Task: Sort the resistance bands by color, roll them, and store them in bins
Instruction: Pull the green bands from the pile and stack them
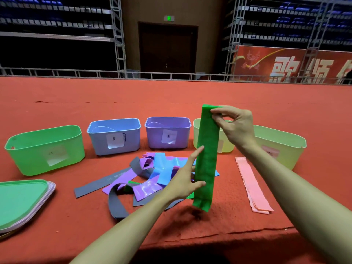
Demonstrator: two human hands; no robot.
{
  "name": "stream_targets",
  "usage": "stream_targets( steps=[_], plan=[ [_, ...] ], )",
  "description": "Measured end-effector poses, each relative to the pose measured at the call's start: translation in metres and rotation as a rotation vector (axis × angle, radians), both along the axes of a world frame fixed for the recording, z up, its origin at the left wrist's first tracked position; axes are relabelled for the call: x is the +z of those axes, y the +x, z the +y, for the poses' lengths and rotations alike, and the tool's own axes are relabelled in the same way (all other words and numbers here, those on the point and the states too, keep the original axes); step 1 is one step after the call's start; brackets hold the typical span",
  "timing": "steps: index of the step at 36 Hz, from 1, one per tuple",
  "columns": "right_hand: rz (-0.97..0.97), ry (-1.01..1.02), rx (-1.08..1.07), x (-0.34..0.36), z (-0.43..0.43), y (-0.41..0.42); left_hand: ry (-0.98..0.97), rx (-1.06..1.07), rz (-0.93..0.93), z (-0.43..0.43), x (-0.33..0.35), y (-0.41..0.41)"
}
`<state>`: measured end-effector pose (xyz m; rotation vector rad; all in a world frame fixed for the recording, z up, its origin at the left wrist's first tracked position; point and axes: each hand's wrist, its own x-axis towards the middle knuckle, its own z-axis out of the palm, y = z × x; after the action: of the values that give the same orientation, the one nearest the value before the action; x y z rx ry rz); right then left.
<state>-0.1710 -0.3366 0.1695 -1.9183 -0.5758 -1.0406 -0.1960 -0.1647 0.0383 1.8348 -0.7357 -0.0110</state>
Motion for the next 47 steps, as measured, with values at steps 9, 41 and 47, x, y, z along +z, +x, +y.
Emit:
stream_targets(
  steps=[9, 41, 47],
  plan=[
    [0.032, 0.097, -0.029, 0.003, -0.014, 0.0, 0.081, -0.011, 0.064, -0.003, -0.026, -0.014],
    [0.253, 0.187, -0.138, -0.066, -0.064, 0.019, 0.405, -0.076, 0.054, -0.024, -0.078, -0.007],
    [0.261, 0.166, -0.145, -0.074, -0.065, 0.021, 0.581, -0.072, -0.019, -0.035, -0.08, -0.005]
  ],
)
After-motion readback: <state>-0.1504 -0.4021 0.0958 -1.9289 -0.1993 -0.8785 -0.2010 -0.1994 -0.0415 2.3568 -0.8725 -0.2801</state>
